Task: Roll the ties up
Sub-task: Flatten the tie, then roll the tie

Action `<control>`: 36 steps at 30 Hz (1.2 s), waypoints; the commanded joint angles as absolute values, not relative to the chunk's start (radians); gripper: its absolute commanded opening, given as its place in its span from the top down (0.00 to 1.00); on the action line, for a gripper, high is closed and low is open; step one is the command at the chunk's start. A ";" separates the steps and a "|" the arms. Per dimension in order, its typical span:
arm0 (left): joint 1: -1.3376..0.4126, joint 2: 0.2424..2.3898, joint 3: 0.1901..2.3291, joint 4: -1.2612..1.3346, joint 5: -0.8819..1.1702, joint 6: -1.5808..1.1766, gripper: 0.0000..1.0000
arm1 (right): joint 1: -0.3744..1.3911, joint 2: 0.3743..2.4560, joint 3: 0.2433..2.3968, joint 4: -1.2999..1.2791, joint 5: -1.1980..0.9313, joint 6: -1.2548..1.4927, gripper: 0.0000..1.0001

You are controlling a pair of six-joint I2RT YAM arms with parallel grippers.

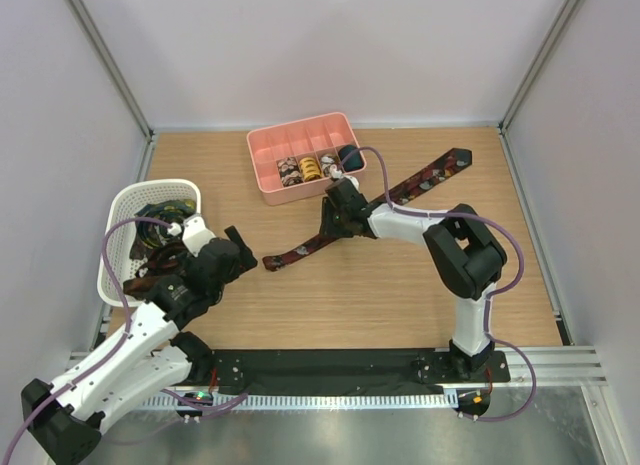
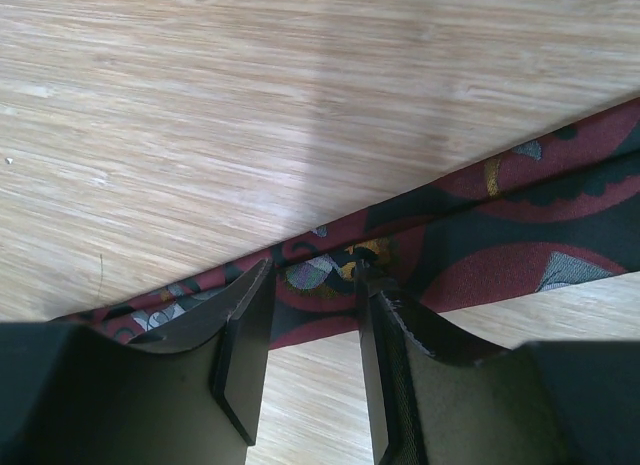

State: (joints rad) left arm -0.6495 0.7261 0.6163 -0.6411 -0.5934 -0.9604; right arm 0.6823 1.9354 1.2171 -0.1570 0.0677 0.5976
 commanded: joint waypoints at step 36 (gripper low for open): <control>-0.560 0.397 0.727 -0.850 -0.752 -1.023 0.02 | 1.167 2.250 1.900 -0.676 0.561 0.385 0.38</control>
State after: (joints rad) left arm -0.5667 0.3904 0.7101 -0.8501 -0.7227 -1.0145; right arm 1.1469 2.2356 1.8263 -0.5793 0.4690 0.3702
